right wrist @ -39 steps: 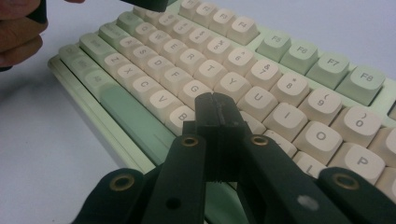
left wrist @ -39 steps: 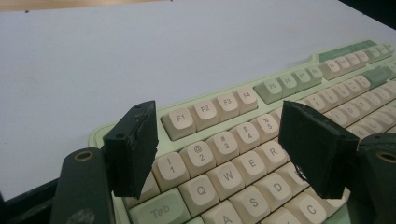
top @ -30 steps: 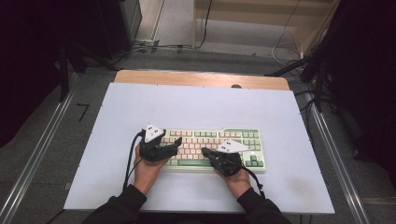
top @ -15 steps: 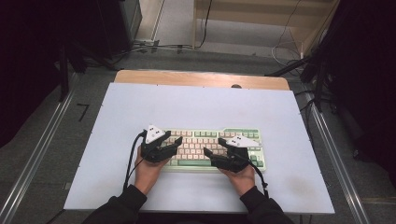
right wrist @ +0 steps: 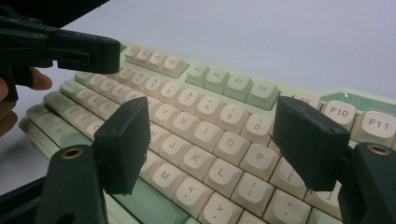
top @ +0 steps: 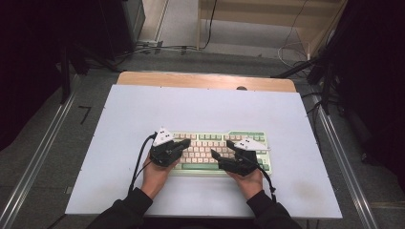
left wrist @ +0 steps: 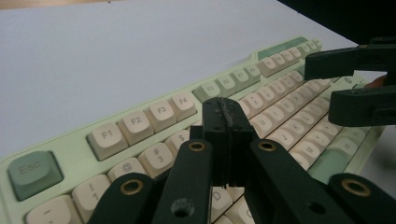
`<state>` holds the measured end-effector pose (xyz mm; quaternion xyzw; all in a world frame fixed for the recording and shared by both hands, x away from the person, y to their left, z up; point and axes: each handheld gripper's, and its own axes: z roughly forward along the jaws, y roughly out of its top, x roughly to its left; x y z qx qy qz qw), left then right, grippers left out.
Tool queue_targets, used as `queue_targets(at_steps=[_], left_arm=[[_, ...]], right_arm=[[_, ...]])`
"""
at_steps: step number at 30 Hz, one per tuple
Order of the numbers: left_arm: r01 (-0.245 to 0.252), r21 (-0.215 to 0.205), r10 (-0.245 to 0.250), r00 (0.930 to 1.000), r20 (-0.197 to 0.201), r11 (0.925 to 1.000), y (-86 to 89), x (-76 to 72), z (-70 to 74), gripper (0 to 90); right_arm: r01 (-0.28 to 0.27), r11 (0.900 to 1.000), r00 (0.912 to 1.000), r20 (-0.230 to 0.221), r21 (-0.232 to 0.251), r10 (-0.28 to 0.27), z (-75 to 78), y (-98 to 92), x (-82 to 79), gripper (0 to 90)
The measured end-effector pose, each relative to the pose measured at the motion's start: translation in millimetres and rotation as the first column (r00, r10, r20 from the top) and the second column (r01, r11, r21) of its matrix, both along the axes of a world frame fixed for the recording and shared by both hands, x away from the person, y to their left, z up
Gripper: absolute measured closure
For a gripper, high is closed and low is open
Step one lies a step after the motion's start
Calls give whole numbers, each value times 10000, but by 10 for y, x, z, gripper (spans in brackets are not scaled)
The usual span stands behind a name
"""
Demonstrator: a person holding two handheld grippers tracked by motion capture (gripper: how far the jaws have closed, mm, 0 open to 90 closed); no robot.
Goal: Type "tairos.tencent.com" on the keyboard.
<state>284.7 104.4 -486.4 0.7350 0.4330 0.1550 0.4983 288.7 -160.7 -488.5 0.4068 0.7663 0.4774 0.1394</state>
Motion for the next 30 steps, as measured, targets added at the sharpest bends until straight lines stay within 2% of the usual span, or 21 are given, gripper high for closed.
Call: queue_targets(at_steps=[16,30], left_arm=[[367,357,-367,9993,-16,9987,-154,20,-11,900],[411,588,-392,9987,-331,9974,-213,53,-49,900]], right_arm=[[150,9999,9999,25,-32,-150,-6,-50,10,263],[177,9998,9998,-19,-74,-177,-8,-58,15,264]])
